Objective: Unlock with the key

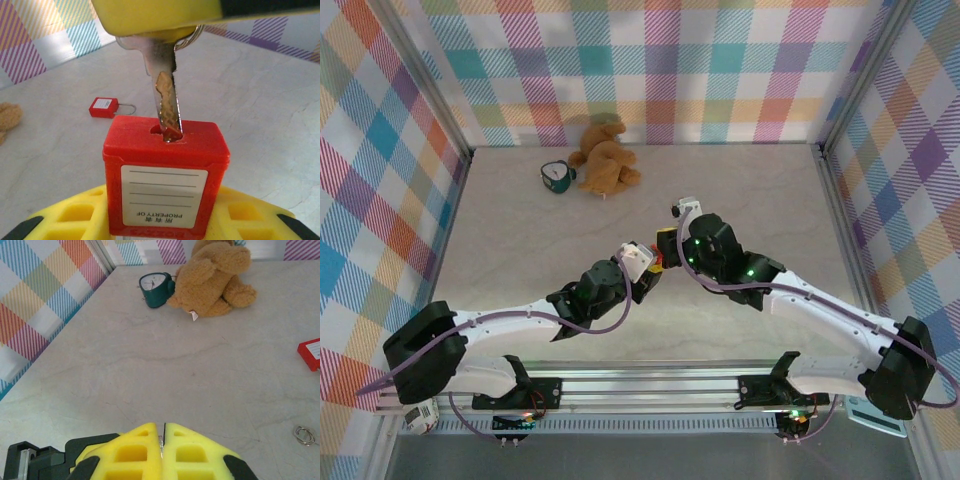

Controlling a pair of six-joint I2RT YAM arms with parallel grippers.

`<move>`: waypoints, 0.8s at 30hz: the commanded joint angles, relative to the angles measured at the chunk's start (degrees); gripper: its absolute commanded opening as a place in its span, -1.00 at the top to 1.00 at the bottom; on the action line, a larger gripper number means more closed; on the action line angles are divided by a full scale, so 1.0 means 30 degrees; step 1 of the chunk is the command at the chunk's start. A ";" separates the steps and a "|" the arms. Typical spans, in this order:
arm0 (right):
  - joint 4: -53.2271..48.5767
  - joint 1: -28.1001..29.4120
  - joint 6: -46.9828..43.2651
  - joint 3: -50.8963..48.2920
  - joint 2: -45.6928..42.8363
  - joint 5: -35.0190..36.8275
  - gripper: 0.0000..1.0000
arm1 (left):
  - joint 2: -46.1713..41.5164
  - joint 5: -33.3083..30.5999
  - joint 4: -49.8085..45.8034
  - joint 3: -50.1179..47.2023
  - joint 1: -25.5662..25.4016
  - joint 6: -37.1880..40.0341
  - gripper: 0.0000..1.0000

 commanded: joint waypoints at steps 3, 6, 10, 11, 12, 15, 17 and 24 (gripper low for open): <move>-0.2865 0.0275 -0.0186 -0.1541 0.1109 -0.2092 0.97 | -0.0685 0.0040 0.7035 0.1425 0.0035 -0.0139 0.61; -0.2914 0.0022 -0.0392 -0.1635 0.0897 -0.2119 0.96 | -0.0762 0.0160 0.7007 0.1442 0.0058 -0.0138 0.61; -0.3367 -0.0809 -0.1067 -0.1228 0.0187 -0.1995 0.97 | -0.1040 0.0704 0.5515 0.1492 0.0058 -0.0103 0.62; -0.3517 -0.1022 -0.1299 -0.1000 0.0062 -0.1977 0.97 | -0.1096 0.0853 0.5174 0.1438 0.0056 -0.0153 0.62; -0.3701 -0.1296 -0.1546 -0.0727 -0.0050 -0.1959 0.96 | -0.1154 0.1127 0.4617 0.1431 0.0058 -0.0193 0.62; -0.4402 -0.1881 -0.2356 0.0437 -0.0125 -0.1560 0.97 | -0.0945 0.2005 0.1991 0.1689 0.0029 -0.0080 0.63; -0.4663 -0.2116 -0.2818 0.1145 -0.0040 -0.1246 0.97 | -0.0684 0.2348 0.1079 0.1537 0.0014 -0.0006 0.64; -0.4768 -0.2522 -0.3317 0.2344 0.0302 -0.0611 0.97 | -0.0119 0.2263 -0.0062 0.0889 0.0019 -0.0257 0.63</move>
